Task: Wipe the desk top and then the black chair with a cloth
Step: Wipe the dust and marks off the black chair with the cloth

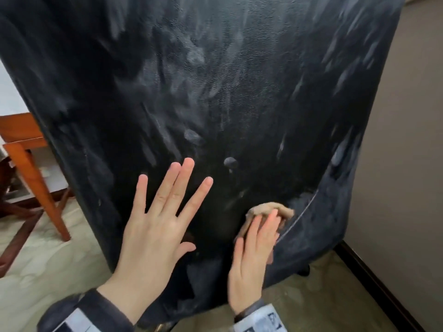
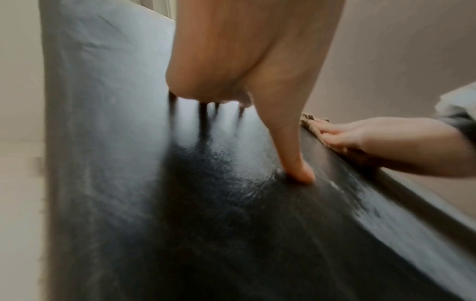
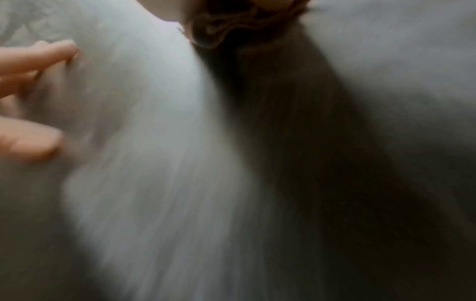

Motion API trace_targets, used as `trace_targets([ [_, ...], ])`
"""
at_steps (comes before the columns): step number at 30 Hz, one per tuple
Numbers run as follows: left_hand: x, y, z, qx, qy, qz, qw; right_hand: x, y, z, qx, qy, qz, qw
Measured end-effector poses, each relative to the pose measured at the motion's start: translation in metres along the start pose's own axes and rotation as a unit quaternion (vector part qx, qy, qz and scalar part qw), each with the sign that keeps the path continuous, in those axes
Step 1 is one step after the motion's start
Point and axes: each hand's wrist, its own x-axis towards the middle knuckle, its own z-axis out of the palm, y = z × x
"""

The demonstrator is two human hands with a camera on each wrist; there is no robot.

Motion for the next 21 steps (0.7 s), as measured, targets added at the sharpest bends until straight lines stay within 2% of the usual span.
trace_targets([
  [2, 0.011, 0.009, 0.0, 0.016, 0.008, 0.051, 0.999, -0.047, 0.002, 0.006, -0.048, -0.056, -0.063, 0.995],
  [4, 0.024, 0.017, 0.001, 0.04, 0.001, 0.065, 0.997, -0.041, 0.01, 0.0, -0.058, -0.071, -0.096, 0.991],
  [6, 0.031, 0.02, 0.003, 0.048, -0.01, 0.047, 0.998, 0.005, 0.008, -0.014, -0.036, -0.025, -0.077, 0.996],
  [8, 0.032, 0.021, 0.006, 0.036, -0.014, 0.039, 0.998, 0.05, 0.003, -0.021, -0.008, 0.04, -0.021, 0.999],
  [10, 0.03, 0.024, 0.007, 0.033, -0.012, 0.041, 0.999, 0.054, -0.004, -0.017, -0.003, 0.056, 0.009, 0.998],
  [12, 0.031, 0.025, 0.006, 0.036, -0.007, 0.036, 0.999, 0.012, -0.001, -0.005, -0.043, 0.005, -0.043, 0.998],
  [14, 0.031, 0.026, 0.006, 0.046, -0.012, 0.031, 0.998, -0.039, 0.012, 0.0, -0.082, -0.069, -0.143, 0.984],
  [16, 0.03, 0.024, 0.006, 0.064, -0.01, 0.025, 0.998, -0.039, 0.028, -0.007, -0.078, -0.107, -0.188, 0.973],
  [18, 0.028, 0.024, 0.006, 0.062, -0.008, 0.026, 0.998, -0.01, 0.036, -0.017, -0.063, -0.051, -0.15, 0.985],
  [20, 0.027, 0.025, 0.007, 0.056, -0.008, 0.024, 0.998, 0.022, 0.038, -0.02, 0.001, 0.04, -0.014, 0.999],
  [21, 0.027, 0.026, 0.007, 0.058, -0.011, 0.024, 0.998, 0.026, 0.041, -0.013, 0.011, 0.073, 0.057, 0.996],
])
